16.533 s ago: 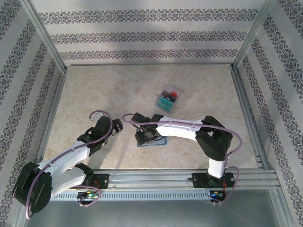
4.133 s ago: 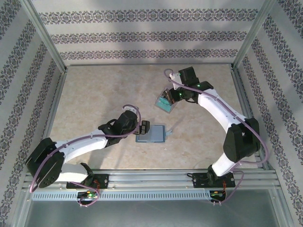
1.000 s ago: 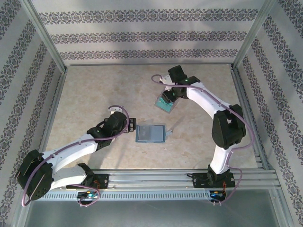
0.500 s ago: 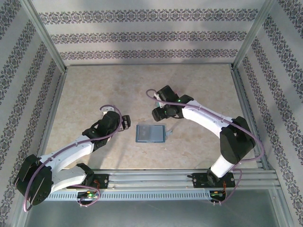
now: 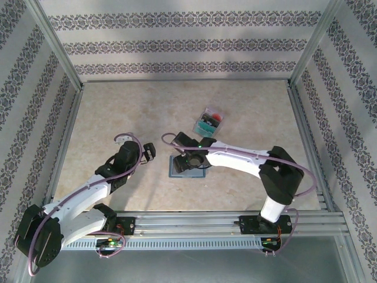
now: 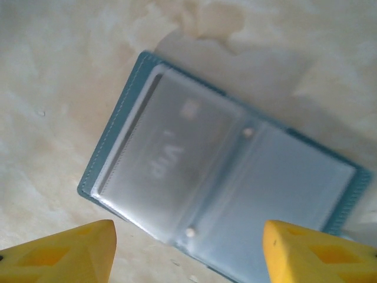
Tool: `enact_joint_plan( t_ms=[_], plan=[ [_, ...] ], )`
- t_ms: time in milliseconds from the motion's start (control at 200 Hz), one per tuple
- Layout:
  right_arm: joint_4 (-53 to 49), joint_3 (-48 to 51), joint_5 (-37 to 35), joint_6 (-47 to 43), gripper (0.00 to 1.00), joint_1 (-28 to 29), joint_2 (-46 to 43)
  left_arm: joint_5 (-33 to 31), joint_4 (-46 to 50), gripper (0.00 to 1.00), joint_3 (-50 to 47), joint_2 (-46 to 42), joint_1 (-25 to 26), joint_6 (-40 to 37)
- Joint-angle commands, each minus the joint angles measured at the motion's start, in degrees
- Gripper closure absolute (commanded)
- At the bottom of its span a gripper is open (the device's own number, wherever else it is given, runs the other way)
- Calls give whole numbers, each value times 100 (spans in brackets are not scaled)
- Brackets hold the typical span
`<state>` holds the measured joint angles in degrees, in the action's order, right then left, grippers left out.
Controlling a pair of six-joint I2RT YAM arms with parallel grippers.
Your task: Take the credit cards out of the card holder
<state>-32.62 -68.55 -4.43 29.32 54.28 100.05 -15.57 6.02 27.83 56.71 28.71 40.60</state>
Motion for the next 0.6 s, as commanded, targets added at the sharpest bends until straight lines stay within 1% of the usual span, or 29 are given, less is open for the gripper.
enact_joint_plan(
  t_ms=[0,200,595],
  plan=[
    [104,-216,105,336,34,81,330,-92,69,1,-116,-89,-89,114],
    [98,-481,120,369,34,160,684,-112,155,1,-164,-171,-146,131],
    [-57,-707,-89,307,34,218,930,-86,229,1,-258,-324,-256,158]
  ],
)
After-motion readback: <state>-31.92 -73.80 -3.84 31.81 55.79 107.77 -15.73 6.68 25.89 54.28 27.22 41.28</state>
